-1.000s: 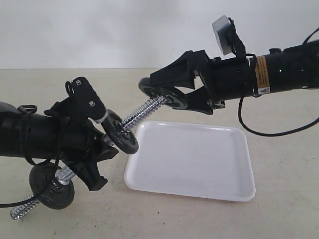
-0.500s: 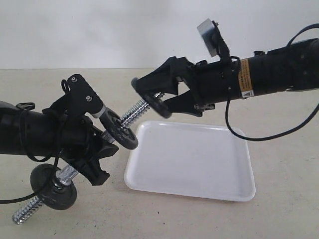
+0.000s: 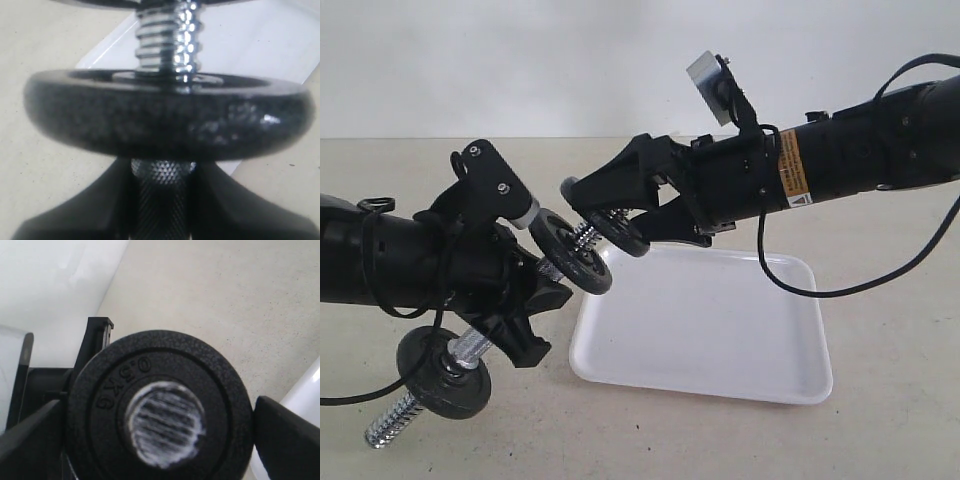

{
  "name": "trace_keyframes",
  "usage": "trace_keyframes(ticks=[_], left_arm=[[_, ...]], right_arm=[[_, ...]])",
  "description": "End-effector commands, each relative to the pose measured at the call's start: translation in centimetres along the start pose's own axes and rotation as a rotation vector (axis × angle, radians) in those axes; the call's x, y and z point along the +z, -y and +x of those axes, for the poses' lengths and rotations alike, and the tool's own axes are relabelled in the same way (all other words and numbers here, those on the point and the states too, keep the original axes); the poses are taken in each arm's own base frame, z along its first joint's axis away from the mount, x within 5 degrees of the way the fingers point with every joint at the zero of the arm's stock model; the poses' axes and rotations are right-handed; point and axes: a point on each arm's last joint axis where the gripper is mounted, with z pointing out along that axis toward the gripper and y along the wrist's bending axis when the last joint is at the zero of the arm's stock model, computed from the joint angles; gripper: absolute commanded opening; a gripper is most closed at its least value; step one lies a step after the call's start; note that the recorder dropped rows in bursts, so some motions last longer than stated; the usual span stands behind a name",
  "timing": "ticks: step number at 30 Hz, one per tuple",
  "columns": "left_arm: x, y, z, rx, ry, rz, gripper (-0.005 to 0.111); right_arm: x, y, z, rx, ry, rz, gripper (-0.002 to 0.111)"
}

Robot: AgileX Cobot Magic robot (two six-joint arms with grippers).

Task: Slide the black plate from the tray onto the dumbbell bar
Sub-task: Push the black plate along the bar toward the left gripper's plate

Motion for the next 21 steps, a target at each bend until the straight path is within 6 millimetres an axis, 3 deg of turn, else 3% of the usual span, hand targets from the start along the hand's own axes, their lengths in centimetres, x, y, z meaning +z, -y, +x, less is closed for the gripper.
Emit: trace_keyframes(ticks=[1, 7, 10, 15, 18, 21], left_arm=[[-1.33, -0.32, -2.24, -0.054, 0.1, -0.012, 0.004], [-1.33, -0.32, -2.24, -0.054, 0.1, -0.012, 0.004], [-1.33, -0.34, -2.23, -0.054, 0.099, -0.014, 0.004], [-1.33, -0.34, -2.23, -0.054, 0.099, -0.014, 0.004], [-1.33, -0.34, -2.23, -0.054, 0.099, -0.014, 0.004], [-1.33, -0.34, -2.23, -0.054, 0.099, -0.014, 0.004]], right_arm=[[-0.33, -1.33, -0.32, -0.025, 0.01, -0.071, 0.0], [-0.32, -1.14, -0.38, -0.044, 0.018, -0.05, 0.005], [-0.32, -1.09, -0.4, -0.052, 0.019, -0.045, 0.022], [-0.32, -1.08, -0.4, -0.052, 0.02, -0.043, 0.068], [-0.32, -1.08, -0.4, -0.052, 0.02, -0.043, 0.08], [-0.33, -1.19, -0.36, -0.053, 0.015, -0.055, 0.082]])
